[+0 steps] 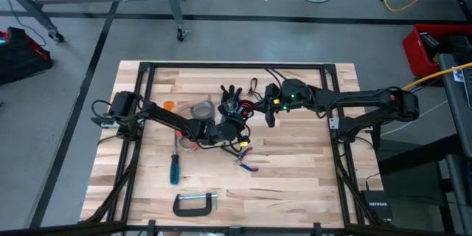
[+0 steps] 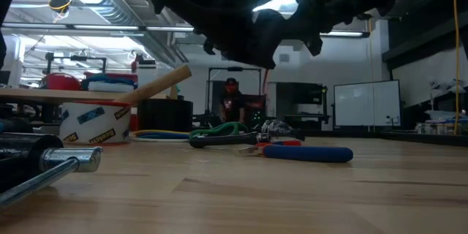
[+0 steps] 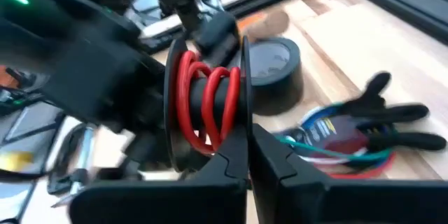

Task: Coil cords
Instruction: Coil the red wire onto the black spool

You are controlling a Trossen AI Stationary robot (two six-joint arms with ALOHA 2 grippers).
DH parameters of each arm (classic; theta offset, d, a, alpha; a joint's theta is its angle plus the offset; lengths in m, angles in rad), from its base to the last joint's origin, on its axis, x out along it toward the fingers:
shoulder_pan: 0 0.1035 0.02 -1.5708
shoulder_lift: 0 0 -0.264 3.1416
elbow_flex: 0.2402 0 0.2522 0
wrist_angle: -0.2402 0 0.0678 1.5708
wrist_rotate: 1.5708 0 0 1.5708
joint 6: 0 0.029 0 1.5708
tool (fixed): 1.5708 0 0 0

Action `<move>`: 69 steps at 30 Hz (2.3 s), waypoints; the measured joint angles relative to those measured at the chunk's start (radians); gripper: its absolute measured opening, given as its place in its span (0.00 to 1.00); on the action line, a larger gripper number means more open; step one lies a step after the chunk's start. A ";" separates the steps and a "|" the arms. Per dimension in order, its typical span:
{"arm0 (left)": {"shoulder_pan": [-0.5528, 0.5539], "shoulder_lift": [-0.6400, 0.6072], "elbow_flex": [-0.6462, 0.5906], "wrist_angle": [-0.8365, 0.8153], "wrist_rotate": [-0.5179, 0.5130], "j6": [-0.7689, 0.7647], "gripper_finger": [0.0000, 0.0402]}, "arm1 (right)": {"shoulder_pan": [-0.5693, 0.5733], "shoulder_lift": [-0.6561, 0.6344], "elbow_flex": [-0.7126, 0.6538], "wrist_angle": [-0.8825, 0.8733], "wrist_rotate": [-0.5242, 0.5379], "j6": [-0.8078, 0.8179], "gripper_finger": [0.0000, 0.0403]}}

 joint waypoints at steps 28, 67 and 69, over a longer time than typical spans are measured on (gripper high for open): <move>-0.035 0.002 -0.002 0.002 0.023 -0.101 0.33 | 0.001 -0.164 0.001 -0.044 0.008 -0.053 0.00; -0.018 0.001 -0.002 -0.344 0.090 -0.287 0.01 | 0.001 -0.202 0.001 -0.528 0.014 -0.058 0.00; -0.005 -0.001 -0.002 -0.344 0.090 -0.289 0.01 | 0.001 -0.202 0.001 -0.555 0.015 -0.058 0.00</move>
